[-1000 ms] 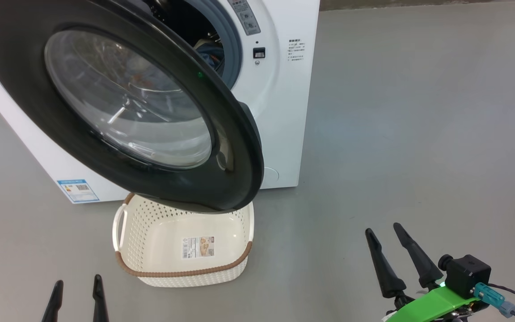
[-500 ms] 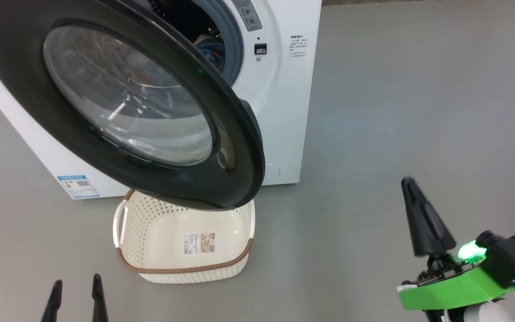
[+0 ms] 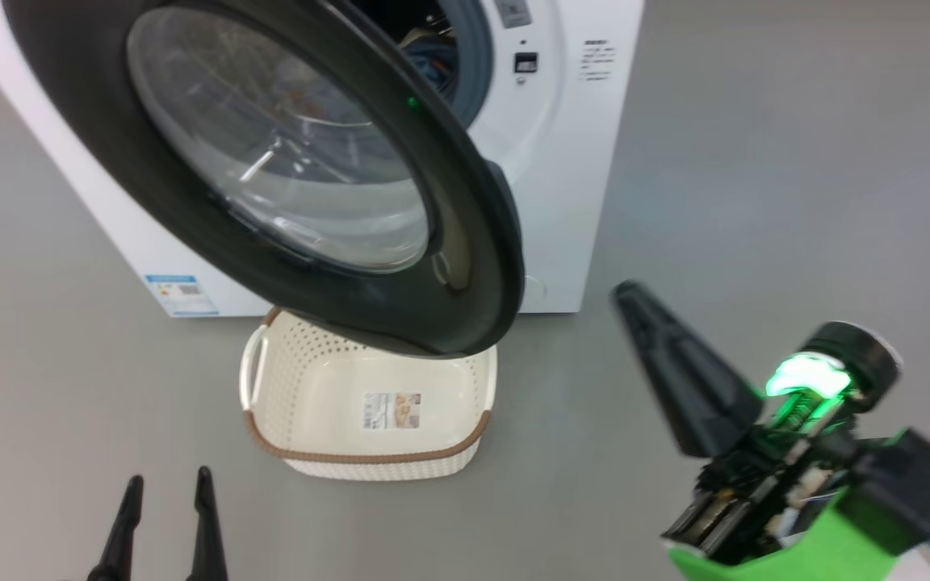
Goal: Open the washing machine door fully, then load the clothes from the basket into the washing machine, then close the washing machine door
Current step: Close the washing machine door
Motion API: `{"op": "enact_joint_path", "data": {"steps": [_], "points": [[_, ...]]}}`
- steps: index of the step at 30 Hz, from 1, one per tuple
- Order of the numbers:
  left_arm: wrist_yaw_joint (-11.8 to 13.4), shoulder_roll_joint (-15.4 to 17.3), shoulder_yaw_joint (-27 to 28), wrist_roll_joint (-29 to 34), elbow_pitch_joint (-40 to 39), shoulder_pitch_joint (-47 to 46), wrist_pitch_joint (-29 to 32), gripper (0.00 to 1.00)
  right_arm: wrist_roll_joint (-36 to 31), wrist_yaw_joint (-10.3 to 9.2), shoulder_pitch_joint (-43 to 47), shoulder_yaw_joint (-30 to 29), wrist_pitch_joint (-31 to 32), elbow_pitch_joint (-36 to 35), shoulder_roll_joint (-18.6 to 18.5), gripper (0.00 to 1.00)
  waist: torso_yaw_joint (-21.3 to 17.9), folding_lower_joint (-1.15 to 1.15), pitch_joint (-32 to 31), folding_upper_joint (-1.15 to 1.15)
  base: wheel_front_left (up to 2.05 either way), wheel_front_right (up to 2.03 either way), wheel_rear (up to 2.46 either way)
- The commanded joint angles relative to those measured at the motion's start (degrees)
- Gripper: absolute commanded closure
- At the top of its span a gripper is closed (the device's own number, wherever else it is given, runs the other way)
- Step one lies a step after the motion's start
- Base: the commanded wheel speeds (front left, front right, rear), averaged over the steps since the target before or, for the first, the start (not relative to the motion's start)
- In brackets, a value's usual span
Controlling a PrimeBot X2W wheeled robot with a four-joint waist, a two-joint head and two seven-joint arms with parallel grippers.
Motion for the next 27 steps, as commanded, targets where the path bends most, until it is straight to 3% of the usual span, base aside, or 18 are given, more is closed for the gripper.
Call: {"op": "enact_joint_path", "data": {"steps": [1, 12, 19, 27], "points": [[0.4, 0.4, 1.4, -0.3, -1.2, -2.4, -0.5, 0.00, 0.1, 0.08, -1.9, 2.3, -0.2, -1.1, -0.8, 1.00, 1.7, 0.00, 1.1, 0.00, 0.00, 0.00, 0.00], [-0.3, 0.4, -2.6, -2.5, -1.6, -5.8, -0.5, 0.00, 4.6, 0.08, -11.2, 17.4, -0.2, 10.1, -8.8, 1.00, 9.4, 0.00, 6.0, 0.00, 0.00, 0.00, 0.00], [-0.3, 0.4, -6.1, -4.2, -2.0, -9.0, -0.5, 0.00, 5.9, 0.08, -14.3, 19.5, -0.2, 17.3, -9.3, 1.00, 13.7, 0.00, 9.9, 0.00, 0.00, 0.00, 0.00], [-0.1, 0.4, -8.4, -6.3, -2.0, -11.7, -0.5, 0.00, 5.9, 0.08, -17.6, 17.7, -0.2, 24.2, -8.5, 1.00, 16.3, 0.00, 14.1, 0.00, 0.00, 0.00, 0.00]]}}
